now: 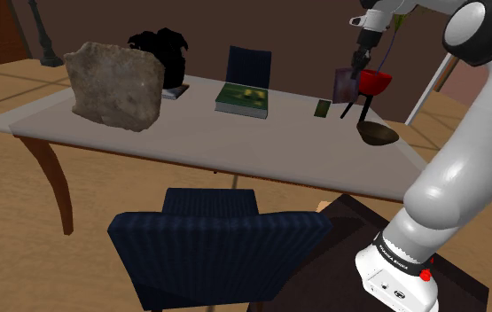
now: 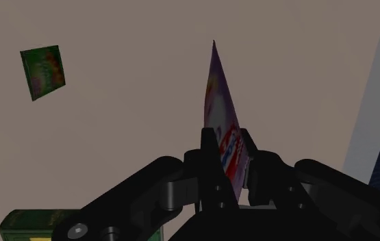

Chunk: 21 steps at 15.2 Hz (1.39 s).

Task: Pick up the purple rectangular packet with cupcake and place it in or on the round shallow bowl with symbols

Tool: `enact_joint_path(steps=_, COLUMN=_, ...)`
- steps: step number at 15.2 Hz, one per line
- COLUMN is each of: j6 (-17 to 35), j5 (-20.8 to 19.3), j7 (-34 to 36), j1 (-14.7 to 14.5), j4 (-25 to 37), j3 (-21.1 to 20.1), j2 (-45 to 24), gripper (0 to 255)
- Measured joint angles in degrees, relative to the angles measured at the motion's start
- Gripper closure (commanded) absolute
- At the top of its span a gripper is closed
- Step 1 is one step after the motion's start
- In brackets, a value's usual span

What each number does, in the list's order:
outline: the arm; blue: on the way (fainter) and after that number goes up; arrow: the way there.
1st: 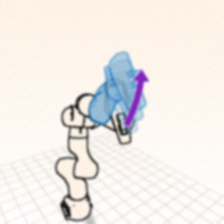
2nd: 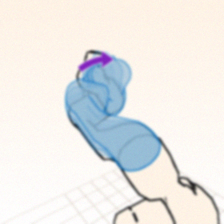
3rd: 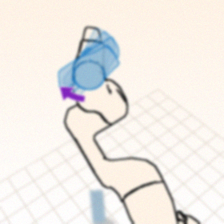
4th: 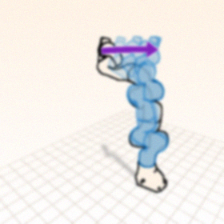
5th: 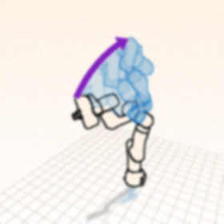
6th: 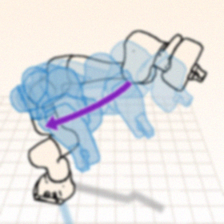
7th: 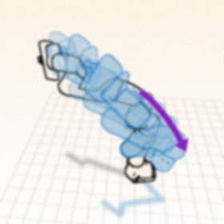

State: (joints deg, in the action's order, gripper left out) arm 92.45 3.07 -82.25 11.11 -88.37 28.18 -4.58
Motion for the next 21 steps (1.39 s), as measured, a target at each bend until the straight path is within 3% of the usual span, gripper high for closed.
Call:
enact_joint_path(steps=9, j6=-2.09, j5=0.36, j7=-11.69, j1=6.46, j4=1.70, j3=5.36, j2=-0.04, gripper=255)
enact_joint_path(steps=17, j6=-5.73, j5=4.36, j7=-24.12, j1=14.73, j4=9.67, j3=10.34, j2=-6.05, gripper=255)
enact_joint_path(steps=21, j6=-3.52, j5=4.23, j7=-25.27, j1=15.15, j4=7.17, j3=10.66, j2=-5.80, gripper=255)
